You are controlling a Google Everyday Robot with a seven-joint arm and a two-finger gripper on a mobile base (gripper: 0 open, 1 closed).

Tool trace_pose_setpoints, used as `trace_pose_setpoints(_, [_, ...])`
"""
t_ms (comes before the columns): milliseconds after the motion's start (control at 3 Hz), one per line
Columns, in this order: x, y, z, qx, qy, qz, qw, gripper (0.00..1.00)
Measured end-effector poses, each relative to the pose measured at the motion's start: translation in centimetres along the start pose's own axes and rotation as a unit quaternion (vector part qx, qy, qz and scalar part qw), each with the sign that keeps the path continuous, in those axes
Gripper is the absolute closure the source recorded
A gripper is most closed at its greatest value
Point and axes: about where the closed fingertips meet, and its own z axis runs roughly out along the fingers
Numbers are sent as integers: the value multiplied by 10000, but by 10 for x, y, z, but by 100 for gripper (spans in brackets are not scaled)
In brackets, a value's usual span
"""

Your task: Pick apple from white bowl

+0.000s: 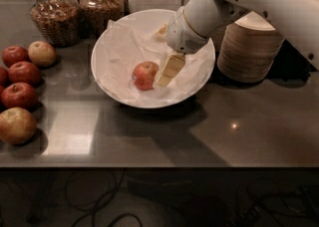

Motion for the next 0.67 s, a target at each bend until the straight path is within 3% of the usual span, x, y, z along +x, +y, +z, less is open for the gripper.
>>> trace_pose_setpoints(667, [12, -10, 24, -223, -80, 31, 9997, 18])
